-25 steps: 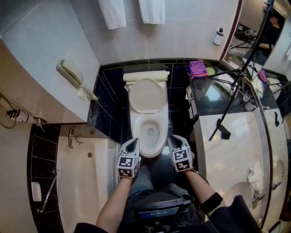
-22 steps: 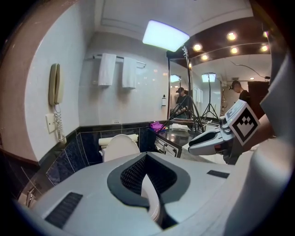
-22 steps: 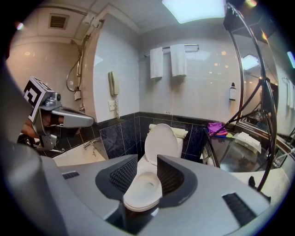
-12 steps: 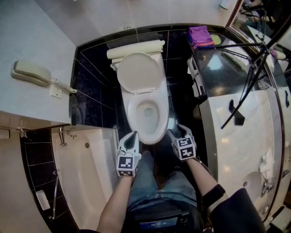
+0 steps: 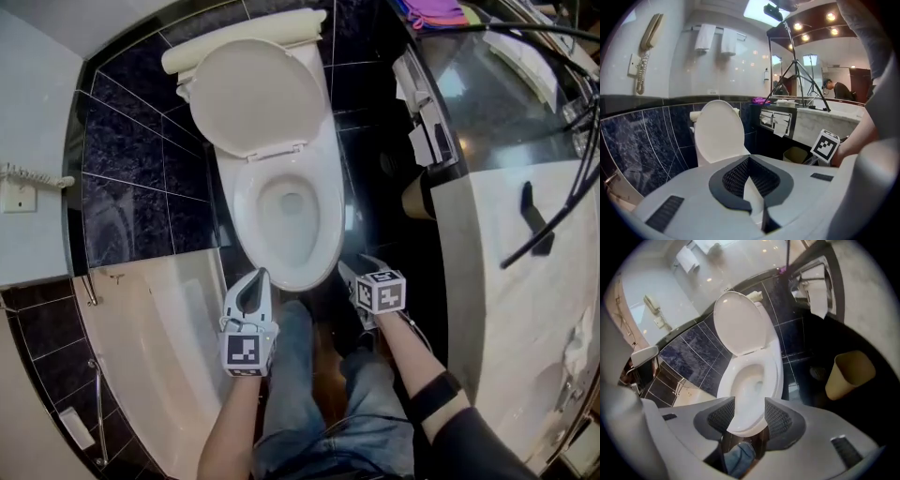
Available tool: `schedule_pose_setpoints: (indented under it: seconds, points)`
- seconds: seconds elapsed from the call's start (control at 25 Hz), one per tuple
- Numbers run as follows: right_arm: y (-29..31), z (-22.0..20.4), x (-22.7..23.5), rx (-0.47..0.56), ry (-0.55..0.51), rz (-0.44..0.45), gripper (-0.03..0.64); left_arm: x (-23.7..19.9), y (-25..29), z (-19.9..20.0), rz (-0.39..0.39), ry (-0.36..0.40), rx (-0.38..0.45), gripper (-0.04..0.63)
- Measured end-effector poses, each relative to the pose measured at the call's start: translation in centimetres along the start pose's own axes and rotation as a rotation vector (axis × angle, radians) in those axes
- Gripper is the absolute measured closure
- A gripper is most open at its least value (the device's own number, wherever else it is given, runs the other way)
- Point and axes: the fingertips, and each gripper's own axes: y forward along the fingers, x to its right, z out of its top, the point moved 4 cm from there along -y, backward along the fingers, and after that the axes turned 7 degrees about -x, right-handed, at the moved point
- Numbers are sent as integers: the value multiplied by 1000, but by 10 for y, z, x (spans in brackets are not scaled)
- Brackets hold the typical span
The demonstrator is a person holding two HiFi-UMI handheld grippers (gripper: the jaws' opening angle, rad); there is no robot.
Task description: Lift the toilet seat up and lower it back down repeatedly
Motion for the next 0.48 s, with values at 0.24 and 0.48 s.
schedule_pose_setpoints:
  seconds: [0.24, 0.48]
  points:
    - [70, -31, 38, 20, 311, 154, 399, -3, 31, -55, -2, 2, -21, 604]
    - [106, -43, 57, 23, 426, 198, 400, -3, 50, -82, 4, -65, -59, 604]
